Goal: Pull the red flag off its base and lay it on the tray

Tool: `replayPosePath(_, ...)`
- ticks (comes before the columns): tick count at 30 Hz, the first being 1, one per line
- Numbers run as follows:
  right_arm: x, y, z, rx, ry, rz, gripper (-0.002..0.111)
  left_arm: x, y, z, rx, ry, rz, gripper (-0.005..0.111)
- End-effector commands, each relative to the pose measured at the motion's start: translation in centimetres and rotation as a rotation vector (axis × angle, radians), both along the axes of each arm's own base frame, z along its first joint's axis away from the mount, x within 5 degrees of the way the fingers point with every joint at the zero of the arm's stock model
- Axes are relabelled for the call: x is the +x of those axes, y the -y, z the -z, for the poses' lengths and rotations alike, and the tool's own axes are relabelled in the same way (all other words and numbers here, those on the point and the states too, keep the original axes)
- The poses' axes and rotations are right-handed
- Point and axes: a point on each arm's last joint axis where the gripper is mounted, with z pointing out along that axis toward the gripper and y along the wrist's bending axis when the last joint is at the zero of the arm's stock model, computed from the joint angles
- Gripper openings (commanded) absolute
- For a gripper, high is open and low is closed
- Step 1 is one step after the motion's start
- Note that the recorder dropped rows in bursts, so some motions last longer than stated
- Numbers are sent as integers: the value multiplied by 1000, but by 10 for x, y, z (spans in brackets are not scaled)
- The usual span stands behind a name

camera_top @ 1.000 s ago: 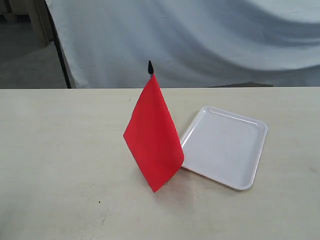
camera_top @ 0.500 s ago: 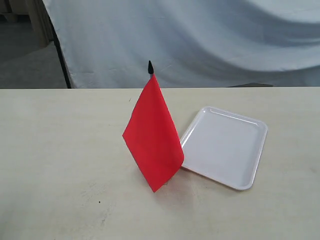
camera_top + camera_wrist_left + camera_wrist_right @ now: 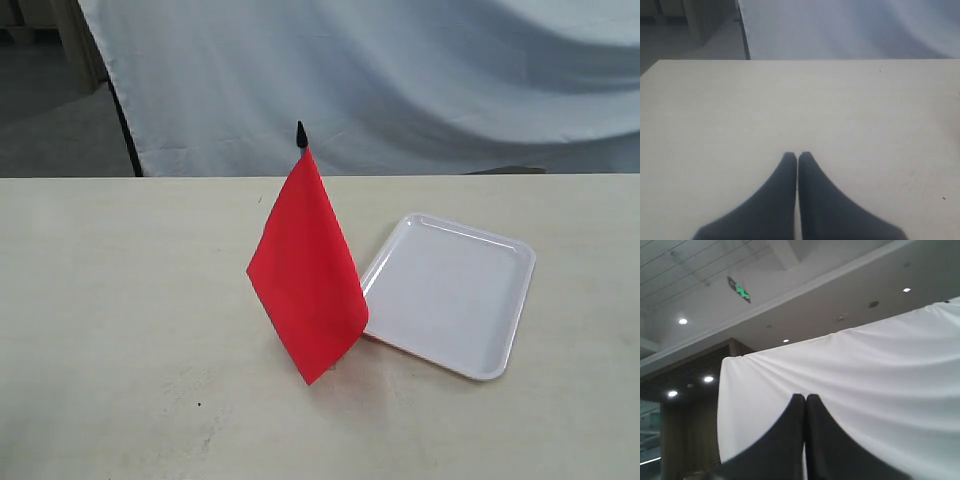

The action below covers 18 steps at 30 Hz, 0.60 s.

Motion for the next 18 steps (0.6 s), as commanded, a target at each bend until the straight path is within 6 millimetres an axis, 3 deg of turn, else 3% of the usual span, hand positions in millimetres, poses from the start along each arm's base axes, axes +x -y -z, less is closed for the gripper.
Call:
replayPosePath(1,15,-6,-1,-94,-17,-24,-1,0,0,0,-8,3,3,1)
replayPosePath(6,52,-8,9,-173,-198,-20,-1,0,0,0,-8,3,3,1)
replayPosePath(12,110,-26,10,-371,-319,-221,-1,0,0,0,-8,3,3,1)
replayPosePath(15,139,-32,24,-414,-401,-330,-1,0,0,0,-8,3,3,1)
replayPosePath(18,164,-39,50,-488,-518,-425,-1,0,0,0,-8,3,3,1)
